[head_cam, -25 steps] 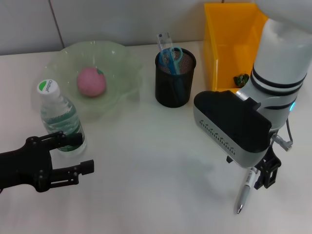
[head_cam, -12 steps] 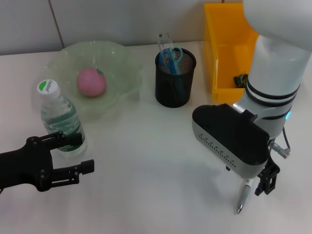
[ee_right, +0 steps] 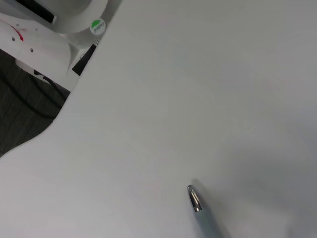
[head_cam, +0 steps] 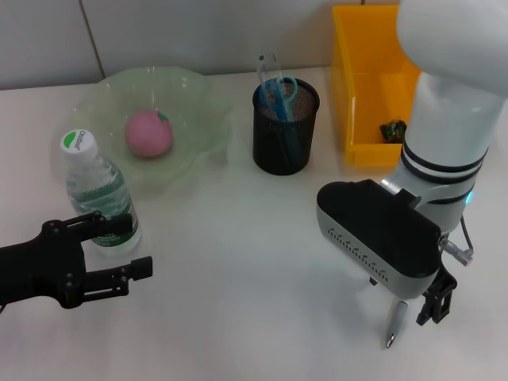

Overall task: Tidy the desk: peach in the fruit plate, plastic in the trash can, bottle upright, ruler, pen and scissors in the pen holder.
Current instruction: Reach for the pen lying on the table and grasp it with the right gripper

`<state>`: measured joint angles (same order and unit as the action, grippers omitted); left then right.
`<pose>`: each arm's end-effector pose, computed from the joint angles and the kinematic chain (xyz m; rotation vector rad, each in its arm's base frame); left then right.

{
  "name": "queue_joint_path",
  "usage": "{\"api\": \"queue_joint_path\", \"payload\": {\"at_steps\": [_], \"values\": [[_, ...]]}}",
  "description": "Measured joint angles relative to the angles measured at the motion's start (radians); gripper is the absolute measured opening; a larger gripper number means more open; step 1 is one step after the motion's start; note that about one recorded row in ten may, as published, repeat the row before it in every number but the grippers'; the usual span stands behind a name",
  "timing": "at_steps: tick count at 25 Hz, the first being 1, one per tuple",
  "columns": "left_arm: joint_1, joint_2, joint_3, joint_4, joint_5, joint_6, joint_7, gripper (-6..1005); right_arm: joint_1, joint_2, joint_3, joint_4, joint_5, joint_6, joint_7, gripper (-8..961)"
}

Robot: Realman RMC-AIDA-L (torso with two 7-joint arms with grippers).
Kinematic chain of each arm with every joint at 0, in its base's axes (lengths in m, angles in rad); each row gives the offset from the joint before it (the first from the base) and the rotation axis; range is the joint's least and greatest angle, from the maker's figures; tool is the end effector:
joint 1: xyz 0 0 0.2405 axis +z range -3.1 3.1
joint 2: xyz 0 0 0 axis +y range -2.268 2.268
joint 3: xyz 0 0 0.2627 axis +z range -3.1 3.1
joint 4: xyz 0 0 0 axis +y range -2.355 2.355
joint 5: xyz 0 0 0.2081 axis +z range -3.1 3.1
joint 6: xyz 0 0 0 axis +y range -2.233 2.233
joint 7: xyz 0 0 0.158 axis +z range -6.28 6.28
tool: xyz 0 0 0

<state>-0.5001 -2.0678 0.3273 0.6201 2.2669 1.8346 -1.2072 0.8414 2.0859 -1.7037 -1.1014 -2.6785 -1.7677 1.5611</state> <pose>-0.2866 0.2893 0.0048 -2.7636 -0.5745 -0.8214 0.1803 0.3297 -0.0600 2.5027 0.6903 1.0947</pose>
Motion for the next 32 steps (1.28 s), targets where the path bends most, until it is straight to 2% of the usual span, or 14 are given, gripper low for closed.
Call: {"api": "queue_joint_path", "payload": {"at_steps": [6,12,28,32], "values": [[0.001,0.0,-0.006,-0.003,0.0,-0.003,0.0,753,-0.019,0.0,-0.003,-0.008,-0.004,0.011,-0.012,774],[0.001,0.0,-0.007,-0.004,-0.002,-0.005,0.0,752,-0.034,-0.002,-0.003,-0.004,-0.007,0.034,-0.028,692],[0.015,-0.002,-0.007,-0.008,-0.025,-0.016,-0.001,749,-0.055,-0.004,-0.003,-0.012,-0.008,0.057,-0.041,684],[0.018,-0.002,-0.007,-0.008,-0.028,-0.015,-0.001,748,-0.055,-0.005,-0.004,-0.012,-0.011,0.065,-0.042,562]]}}
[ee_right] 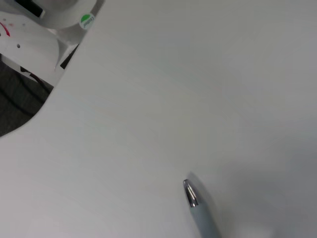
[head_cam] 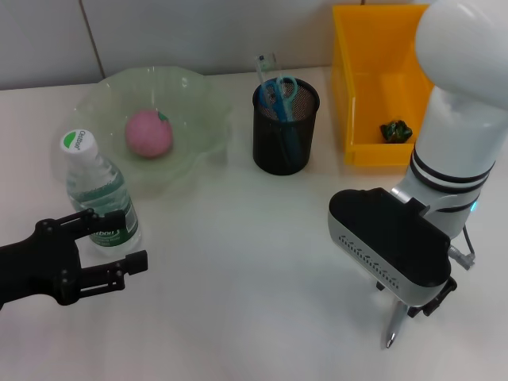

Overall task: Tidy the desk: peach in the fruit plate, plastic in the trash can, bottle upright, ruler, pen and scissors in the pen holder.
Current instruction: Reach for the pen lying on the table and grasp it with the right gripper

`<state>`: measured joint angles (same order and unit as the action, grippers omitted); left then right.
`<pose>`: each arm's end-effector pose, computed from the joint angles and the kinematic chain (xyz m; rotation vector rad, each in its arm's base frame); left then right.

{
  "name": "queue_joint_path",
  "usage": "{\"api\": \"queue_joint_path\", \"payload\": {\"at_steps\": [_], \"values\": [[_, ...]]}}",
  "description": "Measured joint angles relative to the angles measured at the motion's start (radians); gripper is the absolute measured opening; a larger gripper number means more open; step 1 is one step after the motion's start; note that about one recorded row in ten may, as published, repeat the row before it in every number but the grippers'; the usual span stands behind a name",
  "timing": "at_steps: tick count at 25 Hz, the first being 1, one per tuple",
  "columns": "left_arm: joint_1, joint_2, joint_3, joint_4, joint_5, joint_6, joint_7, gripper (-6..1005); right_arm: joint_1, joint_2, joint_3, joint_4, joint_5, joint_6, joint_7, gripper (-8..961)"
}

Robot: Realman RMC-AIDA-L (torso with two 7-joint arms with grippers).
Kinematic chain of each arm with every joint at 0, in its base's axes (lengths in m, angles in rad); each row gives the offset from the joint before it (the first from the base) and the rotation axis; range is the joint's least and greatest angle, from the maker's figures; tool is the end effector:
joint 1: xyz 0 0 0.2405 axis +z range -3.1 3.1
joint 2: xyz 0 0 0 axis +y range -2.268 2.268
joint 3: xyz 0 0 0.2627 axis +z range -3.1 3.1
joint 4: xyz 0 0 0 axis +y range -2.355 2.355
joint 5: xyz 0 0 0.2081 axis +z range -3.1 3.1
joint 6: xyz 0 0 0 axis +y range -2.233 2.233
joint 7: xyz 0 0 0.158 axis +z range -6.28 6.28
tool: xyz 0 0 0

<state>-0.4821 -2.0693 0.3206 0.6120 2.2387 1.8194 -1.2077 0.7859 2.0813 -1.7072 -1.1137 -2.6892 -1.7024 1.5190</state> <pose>-0.2907 0.2879 0.0057 -2.7164 -0.6005 -0.8433 0.1949 0.3304 -0.0618 2.5347 0.7289 1.0802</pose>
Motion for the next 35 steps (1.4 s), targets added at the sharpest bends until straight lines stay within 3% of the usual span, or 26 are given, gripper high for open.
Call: {"api": "queue_joint_path", "payload": {"at_steps": [2,21,25,35], "values": [[0.003,0.0,0.0,0.0,-0.002,0.0,0.0,748,-0.003,-0.001,-0.001,0.0,-0.007,0.004,-0.002,501],[0.002,0.0,0.004,0.0,-0.013,0.0,-0.008,744,-0.022,0.0,0.0,-0.028,-0.024,0.004,-0.011,466],[0.0,0.0,0.002,0.0,-0.013,0.0,-0.01,743,-0.026,0.0,-0.001,-0.026,-0.024,0.004,-0.011,364],[-0.004,0.0,0.0,0.0,-0.013,0.0,-0.01,741,-0.027,0.0,-0.005,-0.018,-0.024,0.004,-0.013,352]]}}
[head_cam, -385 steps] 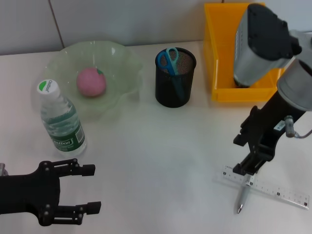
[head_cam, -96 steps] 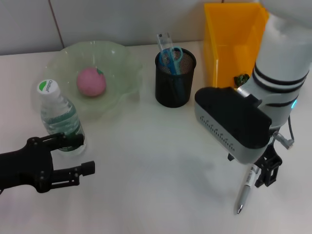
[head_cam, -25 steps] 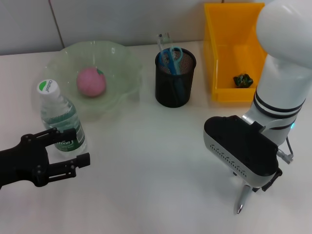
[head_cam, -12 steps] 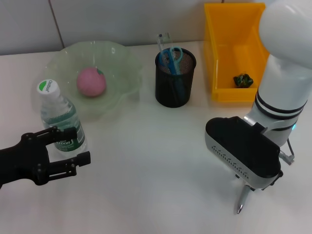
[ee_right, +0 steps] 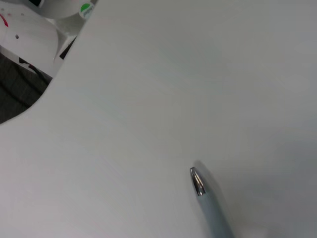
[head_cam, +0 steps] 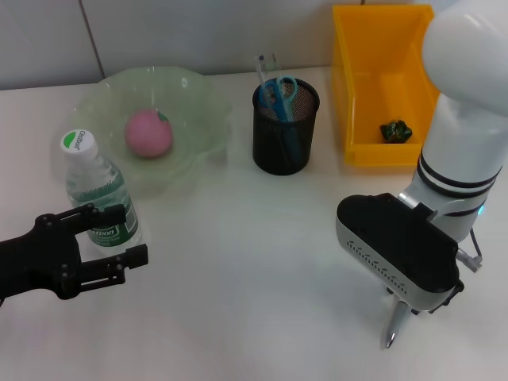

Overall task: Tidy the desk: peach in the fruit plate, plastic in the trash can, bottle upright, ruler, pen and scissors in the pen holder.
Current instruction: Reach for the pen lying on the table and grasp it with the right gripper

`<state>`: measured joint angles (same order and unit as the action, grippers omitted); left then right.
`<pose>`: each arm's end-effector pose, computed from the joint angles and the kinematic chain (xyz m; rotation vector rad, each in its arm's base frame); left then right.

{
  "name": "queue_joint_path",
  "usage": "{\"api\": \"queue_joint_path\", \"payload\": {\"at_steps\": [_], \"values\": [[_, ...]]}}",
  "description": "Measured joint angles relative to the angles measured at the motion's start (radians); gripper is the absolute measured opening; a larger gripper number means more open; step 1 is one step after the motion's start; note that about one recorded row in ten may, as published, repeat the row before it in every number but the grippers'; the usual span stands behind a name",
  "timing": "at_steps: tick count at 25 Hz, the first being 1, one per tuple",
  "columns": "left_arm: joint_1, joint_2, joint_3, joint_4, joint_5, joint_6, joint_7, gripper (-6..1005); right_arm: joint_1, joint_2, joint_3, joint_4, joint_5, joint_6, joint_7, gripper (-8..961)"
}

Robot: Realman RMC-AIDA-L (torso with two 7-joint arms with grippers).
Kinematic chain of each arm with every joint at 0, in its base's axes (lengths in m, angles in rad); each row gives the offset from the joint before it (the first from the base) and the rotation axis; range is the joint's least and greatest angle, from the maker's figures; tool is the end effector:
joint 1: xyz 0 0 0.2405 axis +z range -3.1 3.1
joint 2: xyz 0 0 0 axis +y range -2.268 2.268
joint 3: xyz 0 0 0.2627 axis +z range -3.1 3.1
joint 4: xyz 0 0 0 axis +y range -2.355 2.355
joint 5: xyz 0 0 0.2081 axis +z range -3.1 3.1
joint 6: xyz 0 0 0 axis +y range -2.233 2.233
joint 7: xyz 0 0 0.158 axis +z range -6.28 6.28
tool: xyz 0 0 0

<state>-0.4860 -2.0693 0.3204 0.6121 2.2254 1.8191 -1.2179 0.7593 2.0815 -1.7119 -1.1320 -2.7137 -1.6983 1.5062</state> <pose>-0.2885 0.2903 0.0069 -2.7064 -0.6039 -0.8590 0.2017 0.3285 -0.0597 2.5277 0.7381 1.1016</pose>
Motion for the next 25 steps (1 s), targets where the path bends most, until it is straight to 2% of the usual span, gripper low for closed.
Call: {"api": "queue_joint_path", "payload": {"at_steps": [13,20,25], "values": [[0.002,0.0,0.006,0.0,-0.02,0.003,0.0,738,-0.005,0.001,0.0,0.0,0.002,0.006,-0.002,336],[0.004,0.0,0.006,0.0,-0.024,0.005,0.0,736,-0.009,0.002,-0.003,0.0,0.001,0.008,-0.005,278],[0.004,0.0,0.006,0.0,-0.024,0.006,0.0,735,-0.009,0.003,-0.005,0.005,0.0,0.012,-0.005,277]]}}
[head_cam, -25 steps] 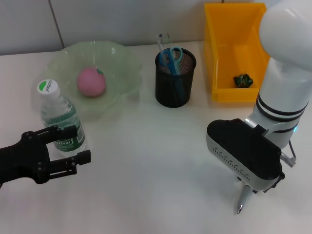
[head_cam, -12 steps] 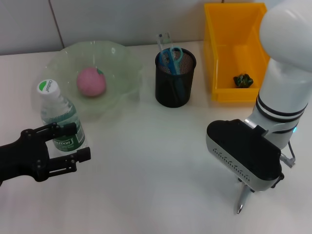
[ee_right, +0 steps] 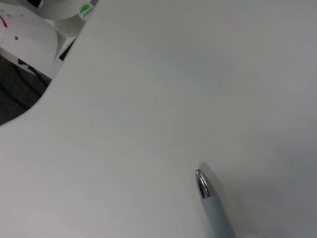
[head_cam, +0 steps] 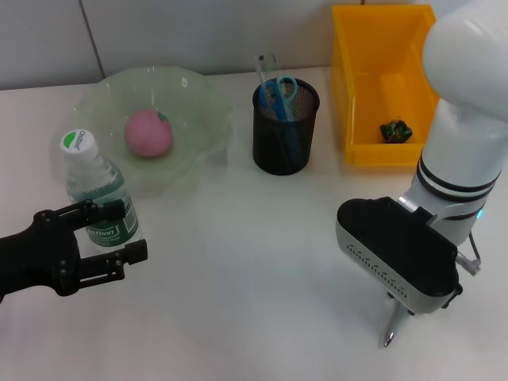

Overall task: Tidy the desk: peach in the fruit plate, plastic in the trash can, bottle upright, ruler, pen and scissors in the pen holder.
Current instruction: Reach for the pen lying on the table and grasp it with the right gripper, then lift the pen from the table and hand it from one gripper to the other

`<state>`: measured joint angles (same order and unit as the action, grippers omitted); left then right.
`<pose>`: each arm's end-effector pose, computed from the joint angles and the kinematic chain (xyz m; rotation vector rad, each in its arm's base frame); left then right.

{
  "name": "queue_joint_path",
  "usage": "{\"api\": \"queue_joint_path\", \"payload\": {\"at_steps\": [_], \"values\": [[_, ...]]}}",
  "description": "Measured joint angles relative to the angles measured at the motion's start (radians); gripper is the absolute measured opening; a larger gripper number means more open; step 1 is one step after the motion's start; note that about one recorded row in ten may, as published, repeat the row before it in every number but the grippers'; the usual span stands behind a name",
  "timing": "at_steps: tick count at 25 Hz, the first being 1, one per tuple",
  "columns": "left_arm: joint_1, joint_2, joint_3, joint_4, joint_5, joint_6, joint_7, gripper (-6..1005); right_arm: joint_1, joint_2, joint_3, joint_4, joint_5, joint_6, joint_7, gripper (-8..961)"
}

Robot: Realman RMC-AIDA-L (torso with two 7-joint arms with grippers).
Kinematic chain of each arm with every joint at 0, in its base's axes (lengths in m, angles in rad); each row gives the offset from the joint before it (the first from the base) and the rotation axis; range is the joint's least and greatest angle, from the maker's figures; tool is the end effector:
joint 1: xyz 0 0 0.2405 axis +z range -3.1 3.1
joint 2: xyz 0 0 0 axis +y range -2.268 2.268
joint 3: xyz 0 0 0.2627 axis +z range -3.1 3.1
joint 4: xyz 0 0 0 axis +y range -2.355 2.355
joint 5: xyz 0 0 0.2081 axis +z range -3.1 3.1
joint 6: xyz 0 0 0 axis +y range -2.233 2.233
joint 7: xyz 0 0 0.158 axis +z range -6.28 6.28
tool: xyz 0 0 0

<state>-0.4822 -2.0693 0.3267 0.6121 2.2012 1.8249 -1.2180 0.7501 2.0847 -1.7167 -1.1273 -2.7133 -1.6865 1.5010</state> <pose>-0.2867 0.2904 0.0085 -2.6949 -0.5947 -0.8832 0.2046 0.3267 -0.0622 2.5279 0.7401 1.0947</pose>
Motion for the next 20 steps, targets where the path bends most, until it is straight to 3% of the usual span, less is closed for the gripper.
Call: {"api": "queue_joint_path", "payload": {"at_steps": [13,19,20], "values": [[-0.001,0.001,0.0,0.0,0.0,0.005,0.0,733,-0.007,-0.002,0.057,-0.047,0.018,-0.042,-0.026,158],[-0.004,0.003,0.0,0.001,-0.001,0.022,0.0,731,0.052,-0.004,0.238,-0.064,0.052,-0.124,-0.02,126],[-0.004,0.003,0.0,0.002,-0.002,0.028,0.0,731,0.074,-0.004,0.325,-0.067,0.068,-0.152,-0.018,126]]}}
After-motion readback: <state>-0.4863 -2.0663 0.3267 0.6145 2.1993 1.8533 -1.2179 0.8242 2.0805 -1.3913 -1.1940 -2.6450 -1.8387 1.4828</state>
